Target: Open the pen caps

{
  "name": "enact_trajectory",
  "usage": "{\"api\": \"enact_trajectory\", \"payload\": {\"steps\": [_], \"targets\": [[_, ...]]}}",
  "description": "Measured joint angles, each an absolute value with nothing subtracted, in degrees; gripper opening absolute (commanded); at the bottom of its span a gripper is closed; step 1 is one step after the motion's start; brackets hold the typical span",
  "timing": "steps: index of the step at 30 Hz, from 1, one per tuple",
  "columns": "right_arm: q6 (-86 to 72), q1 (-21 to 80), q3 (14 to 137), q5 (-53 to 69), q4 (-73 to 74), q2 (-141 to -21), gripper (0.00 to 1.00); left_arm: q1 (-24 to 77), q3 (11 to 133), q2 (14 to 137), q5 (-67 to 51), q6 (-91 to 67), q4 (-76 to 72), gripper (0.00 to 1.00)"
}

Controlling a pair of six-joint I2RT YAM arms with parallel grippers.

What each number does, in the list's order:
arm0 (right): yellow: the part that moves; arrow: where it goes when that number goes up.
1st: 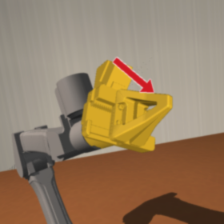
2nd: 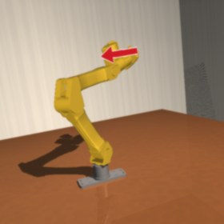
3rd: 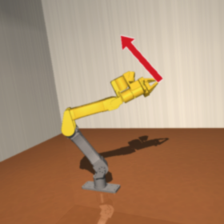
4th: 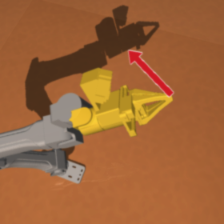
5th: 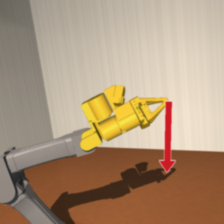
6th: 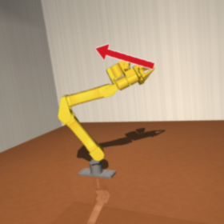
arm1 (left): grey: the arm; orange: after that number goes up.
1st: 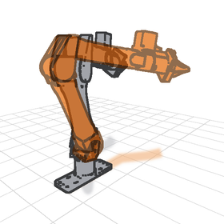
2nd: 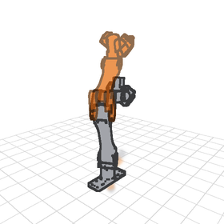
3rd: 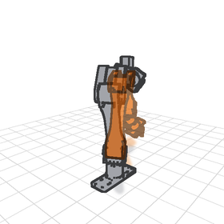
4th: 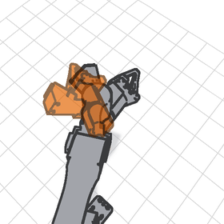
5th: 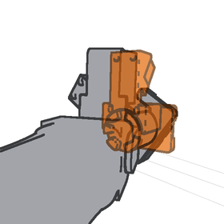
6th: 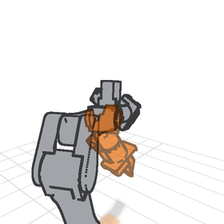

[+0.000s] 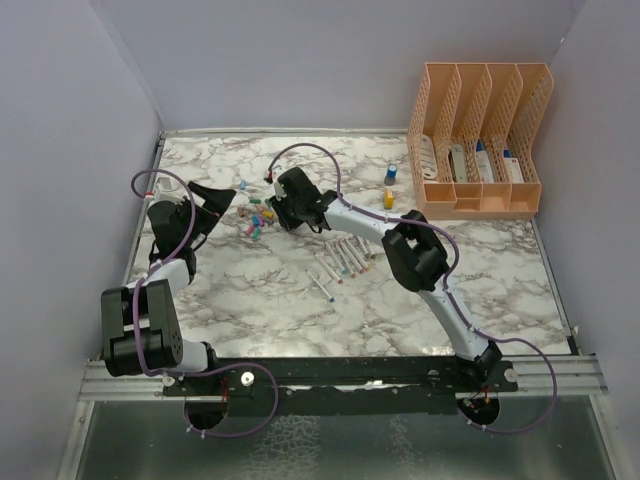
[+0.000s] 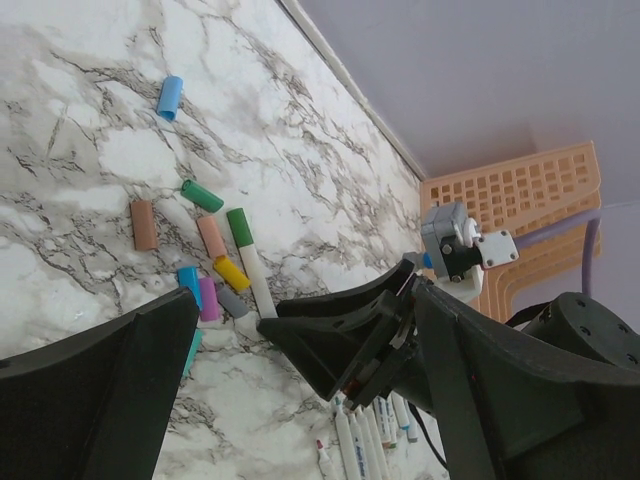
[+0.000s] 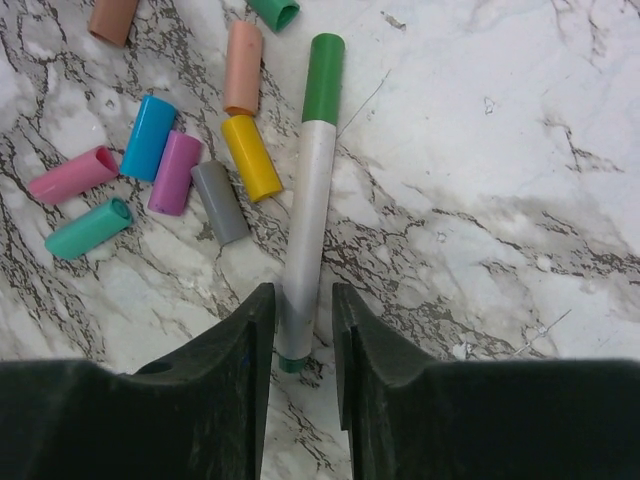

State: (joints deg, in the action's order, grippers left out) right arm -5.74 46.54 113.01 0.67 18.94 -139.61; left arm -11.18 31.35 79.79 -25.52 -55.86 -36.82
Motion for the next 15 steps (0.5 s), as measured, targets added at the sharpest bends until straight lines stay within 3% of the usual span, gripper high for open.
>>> {"api": "enact_trajectory", "payload": {"steps": [4,15], "targets": [[-5.7,46.5,113.0,-0.1,19.1,-139.6,0.02,-11.5,31.4,79.7,-25.6,-55.9,-36.6,0.92],[-9.9,46.5,108.8,-5.4,17.5,-137.2,0.01,-11.6,31.2,79.5,-26.9,-56.4,-36.3,0.9]]}}
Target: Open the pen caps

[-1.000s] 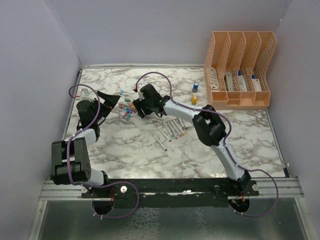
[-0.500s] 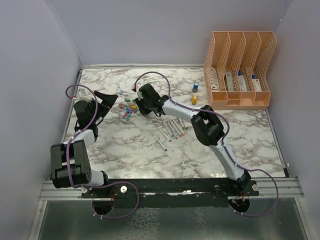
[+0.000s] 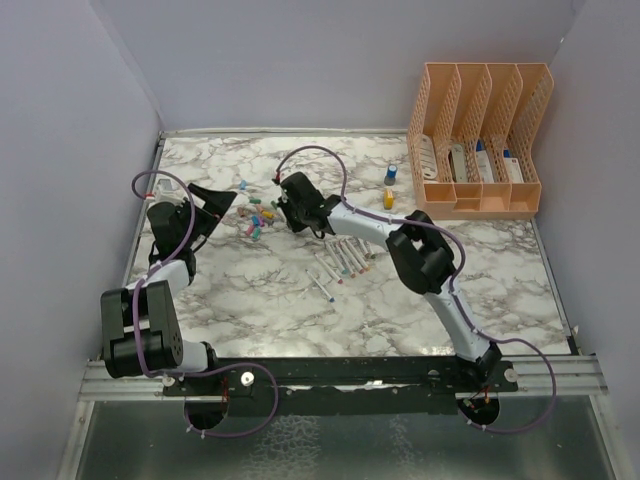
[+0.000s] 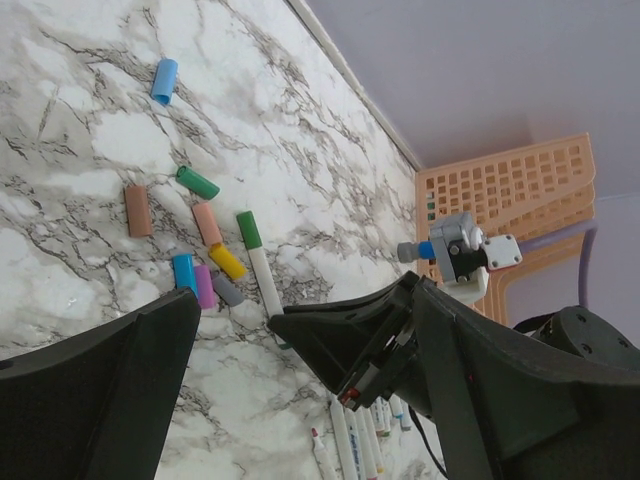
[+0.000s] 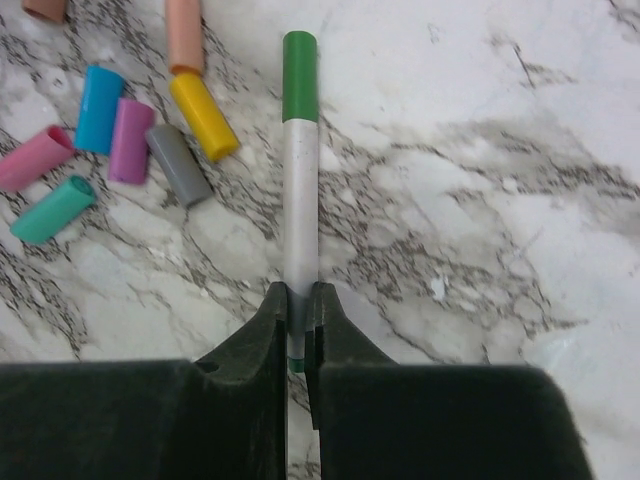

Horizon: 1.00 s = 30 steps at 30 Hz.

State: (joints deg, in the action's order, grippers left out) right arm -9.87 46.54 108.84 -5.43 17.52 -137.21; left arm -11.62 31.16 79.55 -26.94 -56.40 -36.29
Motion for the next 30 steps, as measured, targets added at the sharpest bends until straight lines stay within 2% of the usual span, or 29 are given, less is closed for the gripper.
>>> {"api": "enact_trajectory", "payload": {"steps": [11,20,30], "targets": [[-10.8,45.8,91.7,-8.3,14.5,-123.1,0.01,-5.9,31.4,80.5,-26.9,-57.0,-36.1,0.89],[-10.2,45.6,85.6,-7.7,10.4,-113.0,0.01,1.1,38.3,90.7,-26.5,-58.5,-38.1,0.86],[-9.9,45.7,82.8,-4.3,9.4,-111.3,0.01,5.7,43.7,97.4,-26.2,-61.0,-41.8,0.81]]}}
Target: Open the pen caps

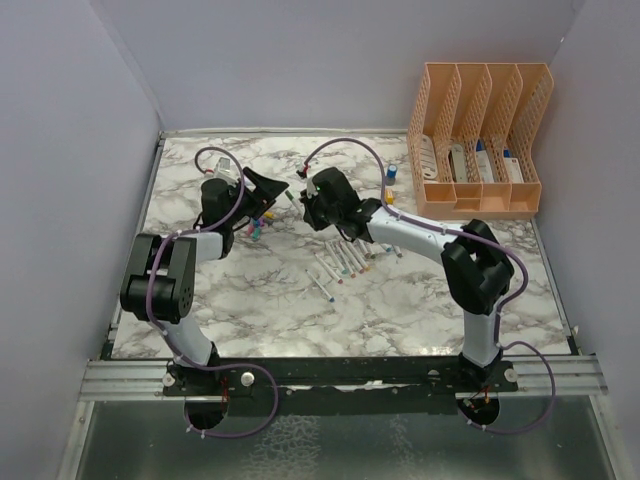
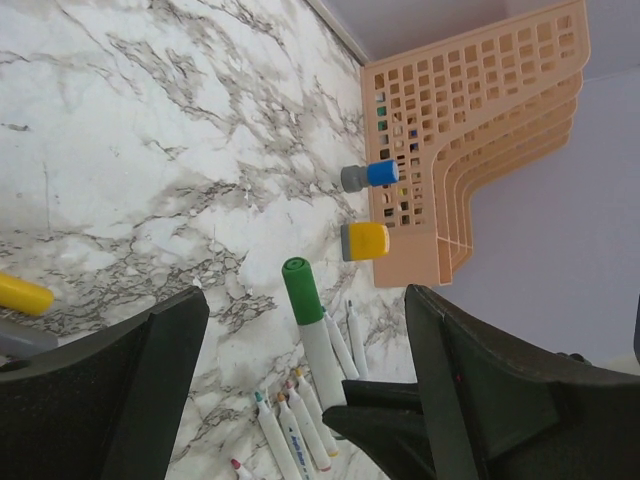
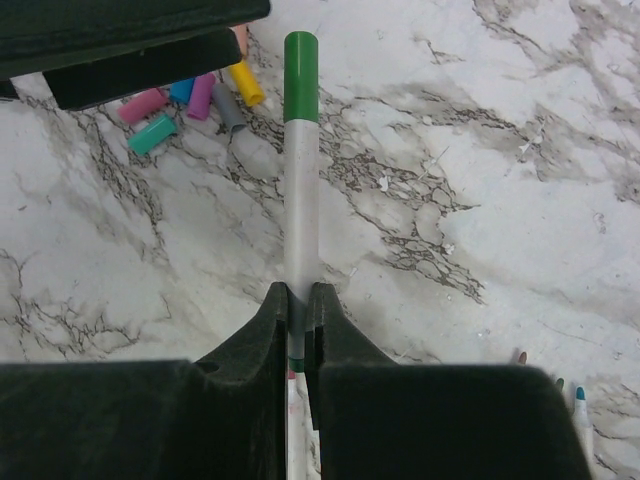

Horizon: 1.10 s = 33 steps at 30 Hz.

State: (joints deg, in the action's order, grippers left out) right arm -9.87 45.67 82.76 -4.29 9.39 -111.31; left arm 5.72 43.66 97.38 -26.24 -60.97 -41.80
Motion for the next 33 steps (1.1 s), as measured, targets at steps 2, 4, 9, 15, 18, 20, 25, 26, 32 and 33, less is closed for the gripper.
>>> {"api": "enact_trajectory", "payload": {"steps": [2,4,9,15,18,20,25,26,32,33], "targets": [[-9.8,45.6,82.2,-3.6,9.1,-111.1,0.02,6.4,44.1,98.4,-26.1,-61.2,-42.5,0.8],[-9.6,45.7,81.7,-3.0,9.0,-110.7,0.01,6.9,44.2,99.2,-26.1,-61.5,-42.9,0.79],[-9.3,45.7,81.3,-1.7,8.6,-109.8,0.02,7.6,44.2,100.2,-26.1,-62.1,-43.5,0.74],[-9.1,45.7,81.0,0.5,7.4,-108.6,0.01,8.0,44.2,101.1,-26.1,-62.8,-45.0,0.63],[-8.8,45.7,81.0,1.1,7.3,-108.5,0.01,8.0,44.2,101.4,-26.1,-63.4,-45.8,0.56],[-8.7,45.7,81.0,1.5,7.2,-108.5,0.02,8.0,44.2,101.5,-26.1,-63.7,-46.3,0.51],[-8.7,45.7,80.8,2.3,7.2,-108.5,0.01,8.1,44.2,101.6,-26.1,-64.2,-47.7,0.38],[-8.7,45.7,80.8,2.3,7.2,-108.5,0.02,8.1,44.2,101.6,-26.1,-64.4,-47.9,0.36],[-8.6,45.7,80.8,2.7,7.2,-108.5,0.01,8.5,44.2,101.6,-26.1,-64.9,-48.6,0.14],[-8.6,45.7,80.8,2.7,7.2,-108.5,0.01,8.6,44.2,101.6,-26.1,-64.8,-48.8,0.06]]}}
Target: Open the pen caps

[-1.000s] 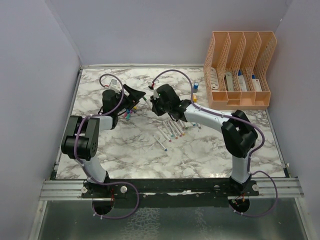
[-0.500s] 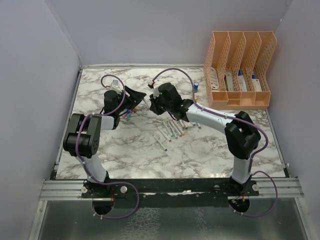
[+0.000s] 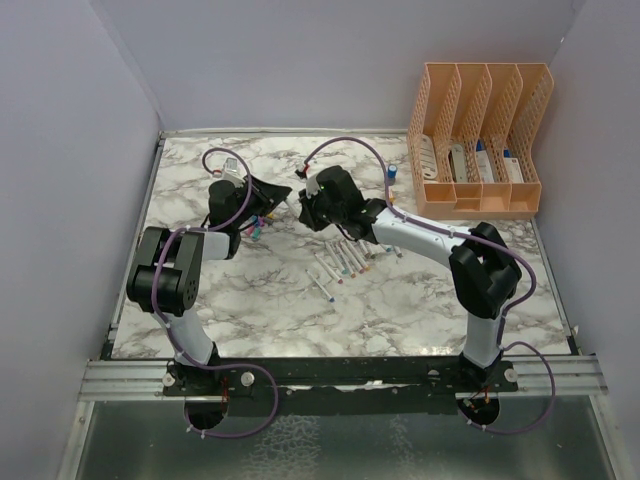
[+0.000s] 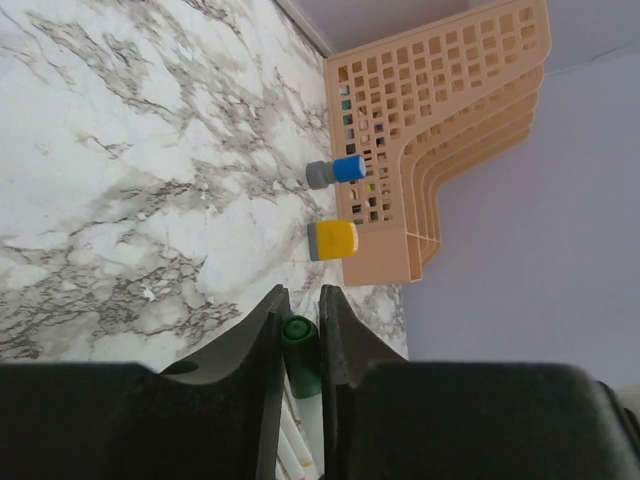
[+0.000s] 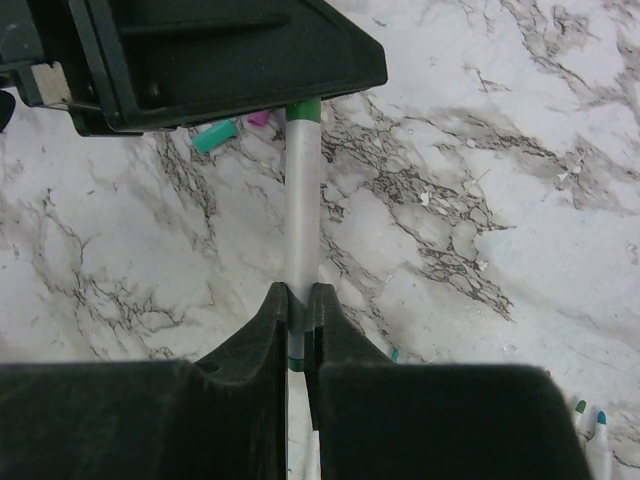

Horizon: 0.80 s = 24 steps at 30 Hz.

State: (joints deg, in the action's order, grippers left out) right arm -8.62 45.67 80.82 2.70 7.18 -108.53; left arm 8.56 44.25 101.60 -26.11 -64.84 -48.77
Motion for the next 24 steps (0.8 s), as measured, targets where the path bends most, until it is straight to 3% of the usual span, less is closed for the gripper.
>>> {"api": "enact_trajectory", "payload": {"steps": [1,3,7,10,15,24], "targets": [[-8.6,45.7,80.8,2.7,7.2,-108.5,0.01,8.6,44.2,101.6,-26.1,-65.3,-49.1,0.0],[-8.6,45.7,80.5,2.7,7.2,-108.5,0.05,8.8,44.2,101.6,-26.2,-65.9,-50.5,0.0],[-8.5,45.6,80.5,2.7,7.3,-108.5,0.46,9.2,44.2,101.6,-26.2,-66.1,-51.1,0.0],[-8.2,45.7,80.6,2.7,7.3,-108.5,0.62,9.4,44.0,101.6,-26.2,-65.9,-51.0,0.0],[-7.7,45.7,81.5,2.6,7.5,-108.6,0.66,9.9,43.6,101.6,-26.2,-65.9,-51.0,0.0],[-7.7,45.7,85.1,2.4,9.2,-111.4,0.63,12.2,43.2,100.7,-26.1,-65.9,-51.0,0.0]]}}
